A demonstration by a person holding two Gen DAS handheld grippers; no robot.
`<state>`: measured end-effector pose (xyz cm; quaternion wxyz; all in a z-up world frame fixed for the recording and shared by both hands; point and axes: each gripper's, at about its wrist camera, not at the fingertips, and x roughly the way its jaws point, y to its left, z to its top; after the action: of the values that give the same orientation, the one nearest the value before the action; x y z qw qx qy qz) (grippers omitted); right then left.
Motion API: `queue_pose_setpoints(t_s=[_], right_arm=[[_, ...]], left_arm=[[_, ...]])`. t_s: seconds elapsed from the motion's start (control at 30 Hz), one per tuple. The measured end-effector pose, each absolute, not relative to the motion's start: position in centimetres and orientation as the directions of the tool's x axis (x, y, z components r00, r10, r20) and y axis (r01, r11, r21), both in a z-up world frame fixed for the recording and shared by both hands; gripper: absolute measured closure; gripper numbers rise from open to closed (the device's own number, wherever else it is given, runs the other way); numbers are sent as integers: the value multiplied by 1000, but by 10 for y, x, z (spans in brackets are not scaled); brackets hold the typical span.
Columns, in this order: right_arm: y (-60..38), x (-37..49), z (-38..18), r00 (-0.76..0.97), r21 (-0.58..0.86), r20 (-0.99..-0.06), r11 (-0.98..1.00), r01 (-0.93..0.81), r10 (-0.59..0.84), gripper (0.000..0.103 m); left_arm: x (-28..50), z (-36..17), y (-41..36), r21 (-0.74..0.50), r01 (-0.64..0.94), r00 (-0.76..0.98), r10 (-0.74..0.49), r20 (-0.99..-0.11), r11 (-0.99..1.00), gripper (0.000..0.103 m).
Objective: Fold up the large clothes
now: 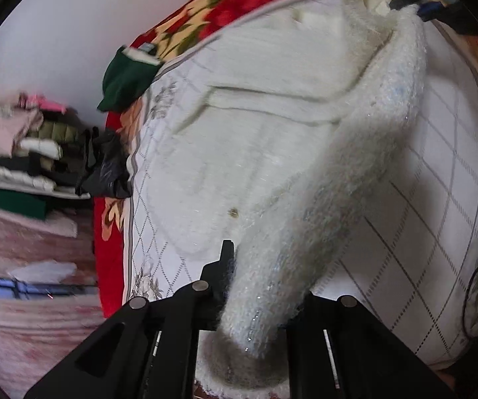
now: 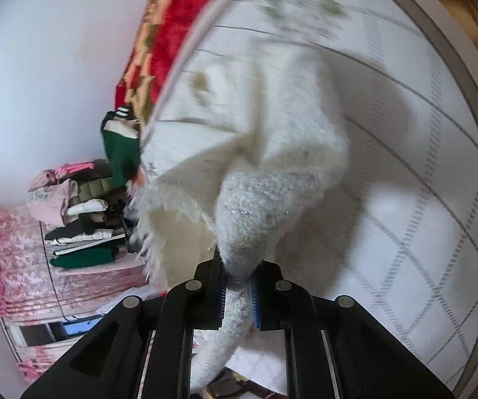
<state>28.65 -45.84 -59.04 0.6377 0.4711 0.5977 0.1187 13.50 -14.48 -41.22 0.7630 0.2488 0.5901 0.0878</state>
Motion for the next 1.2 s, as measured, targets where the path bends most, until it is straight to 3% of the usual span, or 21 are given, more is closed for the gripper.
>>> queue_pose_setpoints(t_s=[0.17,0.33,0.53,0.8,0.87,0.9,0.97,1.0,1.1,1.2], right_arm=[[-372,348,-516,261,712,-700,622,326,664,91],[-262,437,-504,246,648,-762,698,304,599,91],[-149,522,-555,169,505,-863,827,246,476,91],[-90,564,-645,39,351,-935,911,216,351,88],[-90,569,-654,13,383,-921,898,216,389,74],[-90,572,-657,13,414,-907,883,220,422,70],[-104,569,-645,18,503,-859,838,214,511,51],[-113,566,-638,27,519,-850,828,212,526,48],[-163,542,-602,108,528,-849,820,220,518,42],[-228,506,-574,199,443,-893,862,246,403,33]], left_arm=[[183,-391,-64,361,52,269,335,-903,931,95],[245,-411,30,230,-26,217,231,-949,973,95],[303,-475,114,123,-83,138,134,-981,989,94],[336,-555,177,-122,-215,16,-121,-993,969,85],[338,-552,189,-176,-256,32,-174,-984,951,78],[337,-547,195,-196,-275,51,-189,-981,941,64],[334,-536,209,-218,-325,93,-198,-976,920,30],[333,-531,216,-217,-350,111,-189,-976,911,13],[325,-514,229,-200,-429,161,-143,-977,881,11],[319,-506,228,-185,-462,187,-109,-976,867,10]])
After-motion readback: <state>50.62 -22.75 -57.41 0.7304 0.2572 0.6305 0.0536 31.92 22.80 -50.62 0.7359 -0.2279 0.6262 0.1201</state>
